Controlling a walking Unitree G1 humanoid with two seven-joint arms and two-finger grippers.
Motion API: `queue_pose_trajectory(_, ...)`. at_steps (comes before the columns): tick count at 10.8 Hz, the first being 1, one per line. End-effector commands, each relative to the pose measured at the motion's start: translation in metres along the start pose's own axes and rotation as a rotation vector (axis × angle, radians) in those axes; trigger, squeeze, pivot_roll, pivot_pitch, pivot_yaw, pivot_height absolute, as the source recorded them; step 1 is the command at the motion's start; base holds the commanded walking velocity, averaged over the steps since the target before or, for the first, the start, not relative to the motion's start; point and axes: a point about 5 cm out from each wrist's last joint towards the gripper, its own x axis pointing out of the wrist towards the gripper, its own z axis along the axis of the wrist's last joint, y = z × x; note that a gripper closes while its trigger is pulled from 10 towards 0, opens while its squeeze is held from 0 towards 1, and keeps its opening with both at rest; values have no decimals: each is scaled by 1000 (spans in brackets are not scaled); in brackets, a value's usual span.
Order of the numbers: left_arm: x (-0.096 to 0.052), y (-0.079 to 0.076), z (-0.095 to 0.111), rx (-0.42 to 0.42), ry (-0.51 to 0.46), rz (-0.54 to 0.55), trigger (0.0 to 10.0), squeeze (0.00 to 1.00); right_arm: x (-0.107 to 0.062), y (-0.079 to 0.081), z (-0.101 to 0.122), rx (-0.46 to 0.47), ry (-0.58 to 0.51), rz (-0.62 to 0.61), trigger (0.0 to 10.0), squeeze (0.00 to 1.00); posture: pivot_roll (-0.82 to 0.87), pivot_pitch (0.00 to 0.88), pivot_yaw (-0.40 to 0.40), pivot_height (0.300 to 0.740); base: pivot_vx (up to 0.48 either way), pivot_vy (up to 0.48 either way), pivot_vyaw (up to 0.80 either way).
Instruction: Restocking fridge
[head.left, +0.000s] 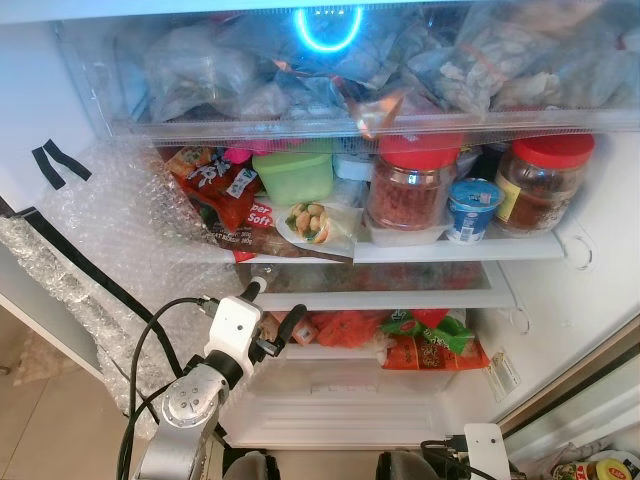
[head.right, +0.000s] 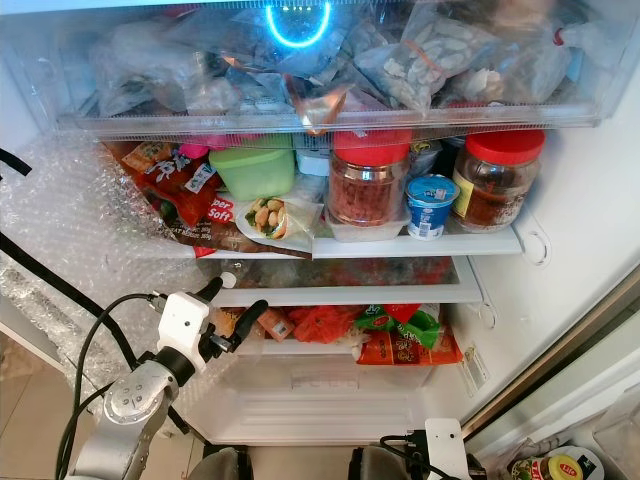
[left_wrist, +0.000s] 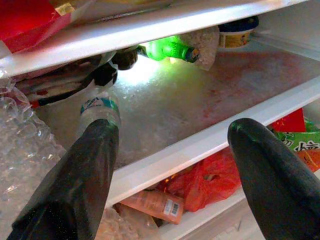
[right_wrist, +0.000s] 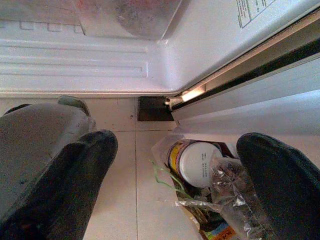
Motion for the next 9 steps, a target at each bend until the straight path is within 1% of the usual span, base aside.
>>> queue_pose_trajectory(1, -2, 2, 2, 2, -3, 9, 10000, 0, 0, -1, -3, 1, 17, -3, 10000, 0, -27, 35, 34, 653, 0, 0, 0)
queue_pose_trajectory(4, -3, 2, 2, 0, 3, 10, 10000, 0, -1, -1, -4, 0, 18, -2, 10000, 0, -28, 28, 35, 653, 0, 0, 0)
queue_pose_trajectory(9, -1, 2, 1, 0, 3, 6, 10000, 0, -1, -1, -4, -2, 18, 1, 10000, 0, -28, 17, 35, 653, -256, 0, 0)
